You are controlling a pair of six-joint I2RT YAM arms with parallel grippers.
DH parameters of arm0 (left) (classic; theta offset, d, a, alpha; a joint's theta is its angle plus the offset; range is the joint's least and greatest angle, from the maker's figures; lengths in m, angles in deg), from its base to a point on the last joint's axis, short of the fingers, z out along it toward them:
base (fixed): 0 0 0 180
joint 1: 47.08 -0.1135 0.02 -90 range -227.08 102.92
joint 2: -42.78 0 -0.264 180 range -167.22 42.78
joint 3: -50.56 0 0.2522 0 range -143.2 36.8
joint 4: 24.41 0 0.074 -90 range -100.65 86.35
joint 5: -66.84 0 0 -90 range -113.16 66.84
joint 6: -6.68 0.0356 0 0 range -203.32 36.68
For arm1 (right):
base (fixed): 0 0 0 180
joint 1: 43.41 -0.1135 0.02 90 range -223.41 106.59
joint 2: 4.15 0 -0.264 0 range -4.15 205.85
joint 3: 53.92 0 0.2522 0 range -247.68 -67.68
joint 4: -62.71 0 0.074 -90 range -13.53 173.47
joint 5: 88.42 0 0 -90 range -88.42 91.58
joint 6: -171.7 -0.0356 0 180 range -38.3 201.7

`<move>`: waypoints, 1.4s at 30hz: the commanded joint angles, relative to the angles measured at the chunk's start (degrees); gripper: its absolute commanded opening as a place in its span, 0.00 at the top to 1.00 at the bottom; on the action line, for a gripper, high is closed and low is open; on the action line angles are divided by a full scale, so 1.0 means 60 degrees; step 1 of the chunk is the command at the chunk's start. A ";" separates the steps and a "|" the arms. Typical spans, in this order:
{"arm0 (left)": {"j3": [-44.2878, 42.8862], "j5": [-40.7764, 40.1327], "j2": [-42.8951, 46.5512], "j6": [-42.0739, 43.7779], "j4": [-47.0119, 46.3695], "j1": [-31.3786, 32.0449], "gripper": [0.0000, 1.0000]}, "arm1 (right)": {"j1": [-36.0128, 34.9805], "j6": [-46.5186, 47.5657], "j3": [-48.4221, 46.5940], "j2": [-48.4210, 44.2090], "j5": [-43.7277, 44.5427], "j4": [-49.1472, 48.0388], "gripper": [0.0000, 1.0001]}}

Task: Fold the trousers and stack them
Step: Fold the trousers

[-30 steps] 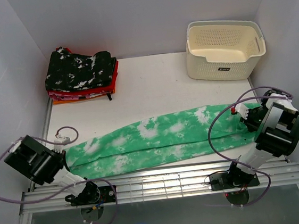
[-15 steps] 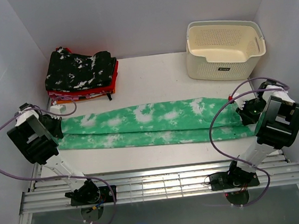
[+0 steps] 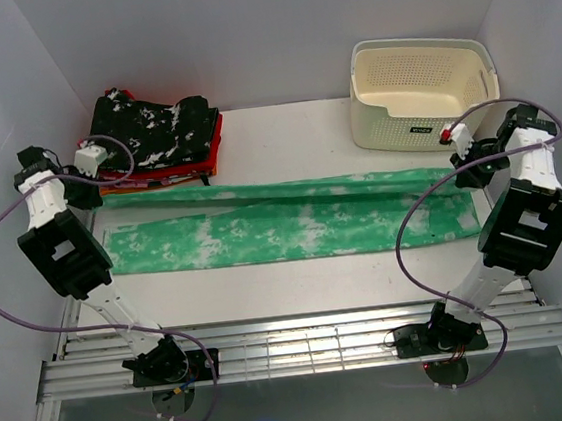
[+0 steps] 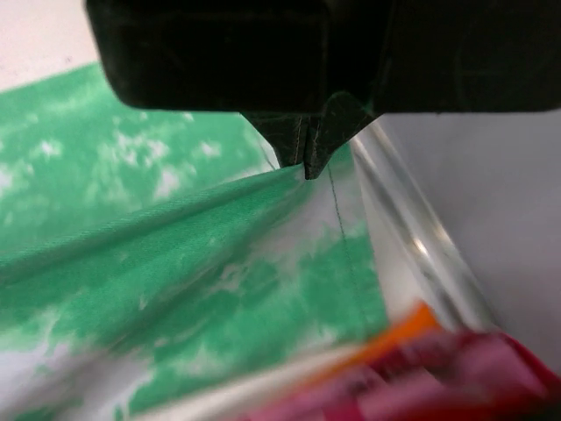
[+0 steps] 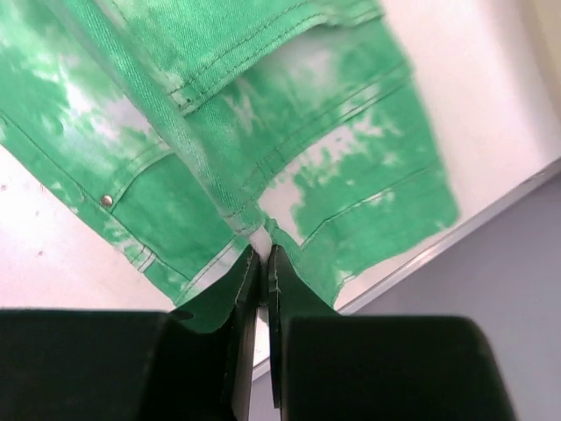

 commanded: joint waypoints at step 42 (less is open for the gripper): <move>-0.3149 -0.0452 0.0058 -0.1922 -0.3087 -0.0768 1.00 | 0.1629 -0.2987 -0.1361 0.0041 -0.1701 -0.2088 0.92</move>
